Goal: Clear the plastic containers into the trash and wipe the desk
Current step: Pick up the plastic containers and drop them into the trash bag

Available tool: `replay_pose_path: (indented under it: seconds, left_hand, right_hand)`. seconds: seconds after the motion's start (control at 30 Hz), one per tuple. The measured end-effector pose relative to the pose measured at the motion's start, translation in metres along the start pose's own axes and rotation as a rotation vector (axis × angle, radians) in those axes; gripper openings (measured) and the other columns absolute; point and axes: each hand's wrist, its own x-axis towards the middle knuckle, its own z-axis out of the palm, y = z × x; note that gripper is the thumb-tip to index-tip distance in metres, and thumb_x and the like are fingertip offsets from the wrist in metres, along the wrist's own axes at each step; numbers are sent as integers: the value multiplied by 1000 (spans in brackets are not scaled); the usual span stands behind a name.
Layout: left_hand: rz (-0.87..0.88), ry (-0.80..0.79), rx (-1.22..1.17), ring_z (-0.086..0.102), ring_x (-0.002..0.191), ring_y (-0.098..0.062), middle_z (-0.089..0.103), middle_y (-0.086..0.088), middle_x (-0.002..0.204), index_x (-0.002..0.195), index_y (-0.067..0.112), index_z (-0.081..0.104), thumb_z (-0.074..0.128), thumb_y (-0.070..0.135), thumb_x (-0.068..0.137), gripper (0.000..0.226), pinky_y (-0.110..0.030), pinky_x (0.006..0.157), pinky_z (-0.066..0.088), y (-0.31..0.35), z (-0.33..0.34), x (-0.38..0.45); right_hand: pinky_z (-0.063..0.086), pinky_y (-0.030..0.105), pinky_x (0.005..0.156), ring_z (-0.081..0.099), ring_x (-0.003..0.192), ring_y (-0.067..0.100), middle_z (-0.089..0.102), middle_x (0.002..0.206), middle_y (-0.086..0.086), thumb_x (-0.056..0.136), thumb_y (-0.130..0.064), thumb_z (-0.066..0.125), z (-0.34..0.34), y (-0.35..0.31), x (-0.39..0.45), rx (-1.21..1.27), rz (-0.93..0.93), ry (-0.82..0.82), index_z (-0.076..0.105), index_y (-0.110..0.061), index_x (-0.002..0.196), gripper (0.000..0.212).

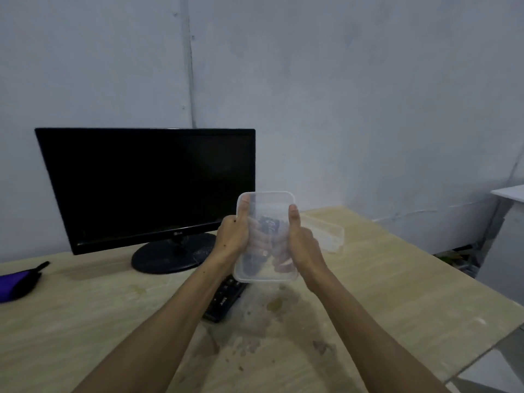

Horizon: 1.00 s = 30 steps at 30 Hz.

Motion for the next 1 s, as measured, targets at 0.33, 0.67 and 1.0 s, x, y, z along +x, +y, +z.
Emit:
replay_pose_path:
  seconds: [0.33,0.67,1.0]
  left_hand:
    - [-72,-403,-198,75,105,-26,78,-11,112,126,12,67,75,39,91,45,-41,88,61,-14,-74,-48]
    - [-124,-231,-353,75,104,-32,76,-18,112,124,-4,64,80,13,84,46,-33,83,64,-15,-158,-86]
    - [-56,-182,-385,75,101,-33,76,-21,112,119,-6,66,79,13,84,42,-33,78,64,-9,-171,-103]
  right_hand:
    - [43,57,109,61,120,38,73,104,19,87,-87,8,50,-24,-4,-6,-55,31,69,-12,78,97]
    - [62,37,87,73,105,31,72,120,24,91,-43,74,37,-38,-43,207,104,-908,66,-4,124,52]
    - [60,29,84,73,95,24,74,112,20,87,-13,79,39,-47,-76,249,-91,-838,69,2,120,38]
